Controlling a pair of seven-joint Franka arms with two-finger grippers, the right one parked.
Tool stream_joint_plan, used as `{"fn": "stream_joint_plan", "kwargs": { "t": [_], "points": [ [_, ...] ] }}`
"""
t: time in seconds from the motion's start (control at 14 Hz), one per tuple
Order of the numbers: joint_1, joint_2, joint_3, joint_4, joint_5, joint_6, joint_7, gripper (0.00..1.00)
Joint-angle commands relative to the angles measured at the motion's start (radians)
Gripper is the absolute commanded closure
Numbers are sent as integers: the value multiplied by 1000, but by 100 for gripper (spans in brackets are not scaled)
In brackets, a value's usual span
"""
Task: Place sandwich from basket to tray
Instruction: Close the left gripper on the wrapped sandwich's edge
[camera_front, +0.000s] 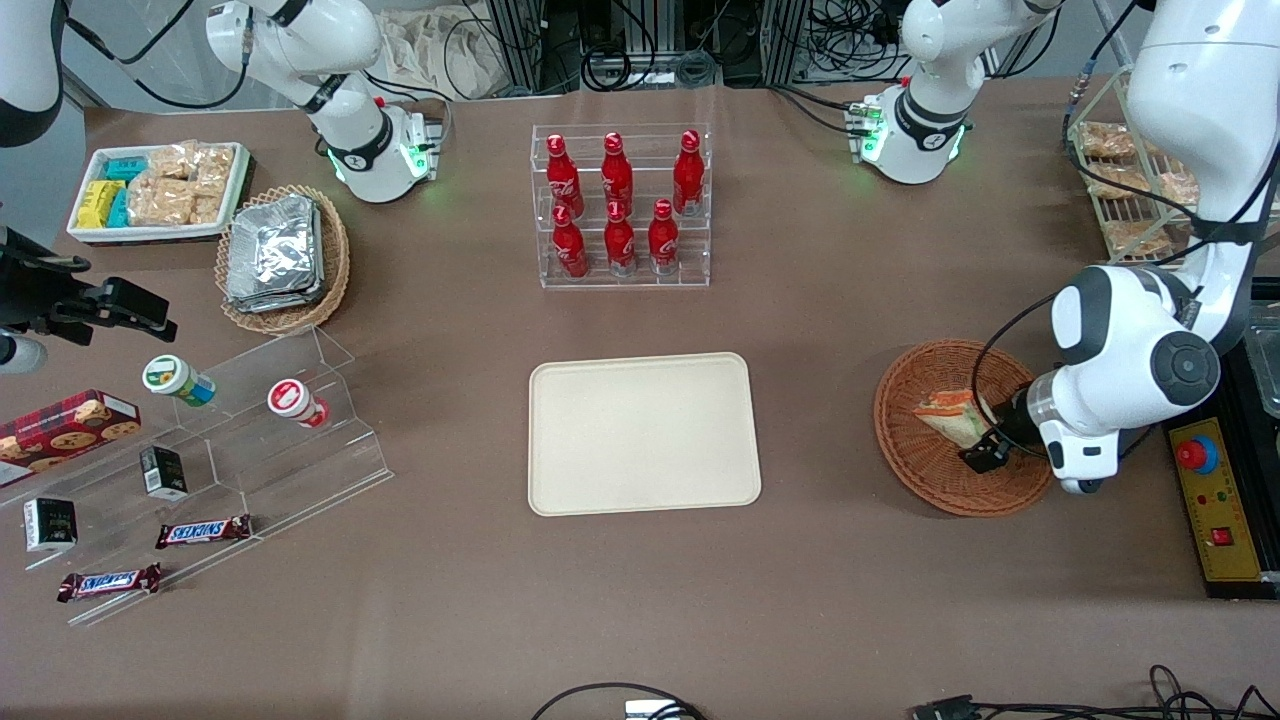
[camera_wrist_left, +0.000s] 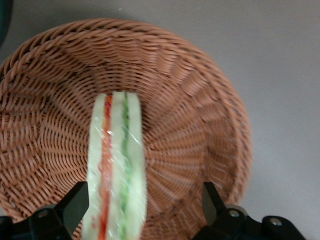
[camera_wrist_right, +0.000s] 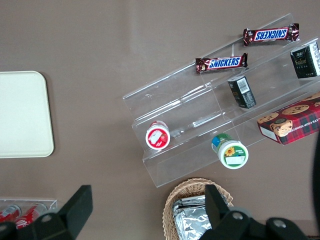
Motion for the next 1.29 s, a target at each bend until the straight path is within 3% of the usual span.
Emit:
{"fn": "stream_joint_plan", "kwargs": {
  "t": [0.0, 0.21, 0.29, 0.36, 0.43, 0.64, 0.93, 1.21],
  "points": [
    [10, 31, 4, -16, 18, 54, -18, 0],
    [4, 62, 4, -16, 17, 75, -30, 0],
    [3, 64, 4, -16, 18, 74, -35, 13],
    [4, 59, 4, -16, 18, 65, -33, 72],
    [-2, 47, 2, -15, 17, 59, -41, 100],
    [-13, 21, -1, 21, 17, -6, -18, 100],
    [-14, -76, -8, 102, 12, -166, 210, 100],
    [-25, -67, -149, 348, 12, -468, 586, 100]
  ]
}}
